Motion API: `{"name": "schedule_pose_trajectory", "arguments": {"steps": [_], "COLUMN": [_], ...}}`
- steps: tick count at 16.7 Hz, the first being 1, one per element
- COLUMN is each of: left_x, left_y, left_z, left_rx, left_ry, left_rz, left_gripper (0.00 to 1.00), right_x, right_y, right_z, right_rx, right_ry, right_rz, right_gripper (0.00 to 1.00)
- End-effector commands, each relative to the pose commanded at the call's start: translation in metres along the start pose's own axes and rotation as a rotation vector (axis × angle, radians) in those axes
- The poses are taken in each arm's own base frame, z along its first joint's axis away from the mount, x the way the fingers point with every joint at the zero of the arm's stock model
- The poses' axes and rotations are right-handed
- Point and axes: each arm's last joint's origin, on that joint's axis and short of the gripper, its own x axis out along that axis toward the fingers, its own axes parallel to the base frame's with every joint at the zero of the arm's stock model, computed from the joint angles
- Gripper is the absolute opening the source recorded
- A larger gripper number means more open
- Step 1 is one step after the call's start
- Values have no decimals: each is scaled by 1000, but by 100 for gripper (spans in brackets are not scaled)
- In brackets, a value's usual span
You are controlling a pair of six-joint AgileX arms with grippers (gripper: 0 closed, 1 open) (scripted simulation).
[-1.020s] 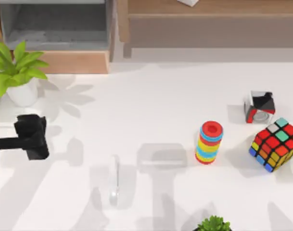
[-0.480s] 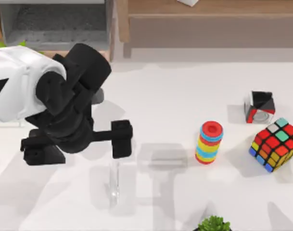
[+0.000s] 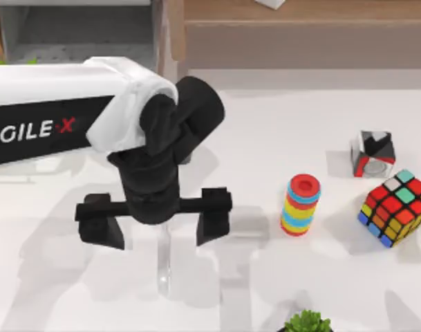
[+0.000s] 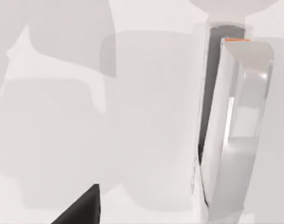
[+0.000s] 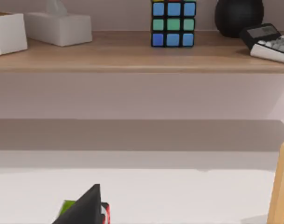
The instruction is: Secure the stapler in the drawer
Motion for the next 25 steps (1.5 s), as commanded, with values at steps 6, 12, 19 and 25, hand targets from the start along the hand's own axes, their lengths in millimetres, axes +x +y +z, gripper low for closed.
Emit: {"name": "schedule_pose_trajectory", "arguments": {"steps": [6,12,19,25], "left_x": [13,50,50,50], "left_y": [1,0,0,0], "left_z": [0,0,0,0], "left_rx": [0,0,0,0], "left_ry": [4,0,0,0], "left_rz": [3,0,0,0], "left_gripper": [100,100,70,25], "right_x": [0,0,0,0], "right_y": [0,0,0,0], "right_z": [0,0,0,0], "right_rx": [0,0,0,0], "right_ry": [0,0,0,0], "right_rz": [0,0,0,0], "right_gripper": [100,100,100,100]}}
